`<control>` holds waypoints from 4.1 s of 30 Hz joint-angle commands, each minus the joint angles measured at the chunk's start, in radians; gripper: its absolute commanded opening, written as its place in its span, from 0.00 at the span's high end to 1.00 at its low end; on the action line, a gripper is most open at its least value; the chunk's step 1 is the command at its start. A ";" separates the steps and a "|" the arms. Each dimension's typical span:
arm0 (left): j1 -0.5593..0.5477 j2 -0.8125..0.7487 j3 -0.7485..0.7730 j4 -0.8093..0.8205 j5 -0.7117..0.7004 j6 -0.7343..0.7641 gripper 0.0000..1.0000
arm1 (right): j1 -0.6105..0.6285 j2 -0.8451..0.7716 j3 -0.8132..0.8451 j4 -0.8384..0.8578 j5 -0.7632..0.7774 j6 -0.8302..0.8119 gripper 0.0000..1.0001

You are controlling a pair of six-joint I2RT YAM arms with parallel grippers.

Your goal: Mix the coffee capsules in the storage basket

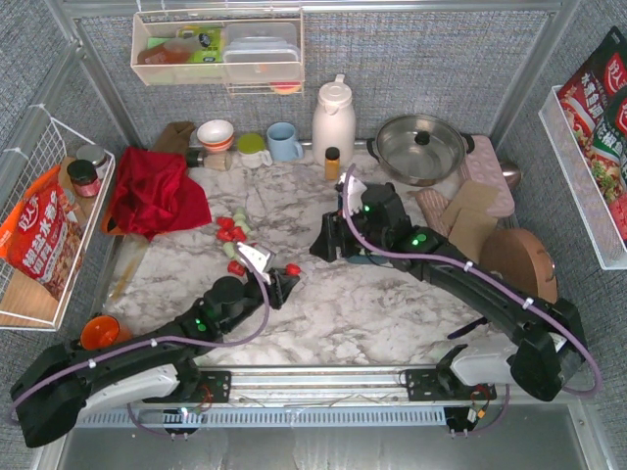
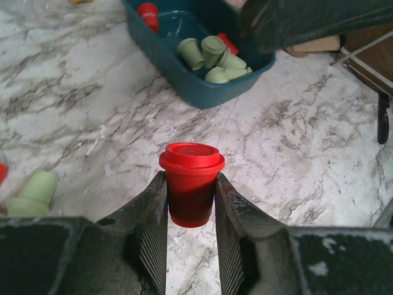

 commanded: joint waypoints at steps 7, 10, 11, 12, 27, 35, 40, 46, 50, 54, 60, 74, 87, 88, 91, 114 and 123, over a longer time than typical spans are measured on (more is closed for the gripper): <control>-0.081 0.123 0.073 0.152 -0.059 0.159 0.74 | 0.089 0.023 0.000 0.059 -0.125 0.049 0.32; -0.092 0.139 0.086 0.161 -0.063 0.168 0.74 | 0.100 0.032 -0.006 0.049 -0.136 0.045 0.32; -0.096 0.140 0.089 0.165 -0.064 0.170 0.74 | 0.104 0.034 -0.012 0.047 -0.136 0.046 0.32; -0.097 0.142 0.090 0.171 -0.065 0.173 0.74 | 0.106 0.036 -0.015 0.050 -0.137 0.047 0.32; -0.126 0.136 0.087 0.219 -0.093 0.201 0.74 | 0.117 0.068 -0.031 0.053 -0.151 0.079 0.38; -0.128 0.120 0.080 0.227 -0.138 0.207 0.74 | 0.116 0.075 -0.029 0.046 -0.161 0.095 0.54; -0.130 0.100 0.069 0.226 -0.153 0.205 0.68 | 0.116 0.077 -0.022 0.044 -0.151 0.101 0.61; -0.131 0.073 0.050 0.214 -0.175 0.190 0.50 | 0.110 0.065 -0.019 0.048 -0.101 0.105 0.68; -0.130 0.044 0.047 0.163 -0.228 0.148 0.05 | 0.089 0.038 -0.007 0.007 0.027 0.031 0.69; -0.130 0.005 0.032 0.087 -0.318 0.074 0.01 | 0.066 -0.003 0.016 -0.079 0.384 -0.156 0.70; -0.128 0.019 -0.031 -0.002 -0.537 -0.118 0.01 | -0.011 -0.034 -0.073 0.051 0.676 -0.281 0.67; 0.003 0.345 0.160 -0.425 -0.450 -0.550 0.01 | -0.118 0.143 -0.065 0.115 0.633 -0.292 0.29; 0.013 0.646 0.434 -0.816 -0.525 -0.826 0.12 | -0.118 0.069 -0.087 0.094 0.548 -0.250 0.28; 0.014 0.658 0.441 -0.819 -0.526 -0.834 0.14 | -0.119 0.069 -0.086 0.092 0.544 -0.249 0.28; 0.014 0.681 0.449 -0.813 -0.523 -0.848 0.18 | -0.119 0.069 -0.082 0.085 0.529 -0.245 0.28; 0.013 0.677 0.489 -0.763 -0.517 -0.814 0.45 | -0.119 0.066 -0.070 0.065 0.480 -0.233 0.28; -0.003 0.497 0.381 -0.486 -0.485 -0.527 0.46 | -0.117 0.042 -0.053 0.022 0.353 -0.207 0.28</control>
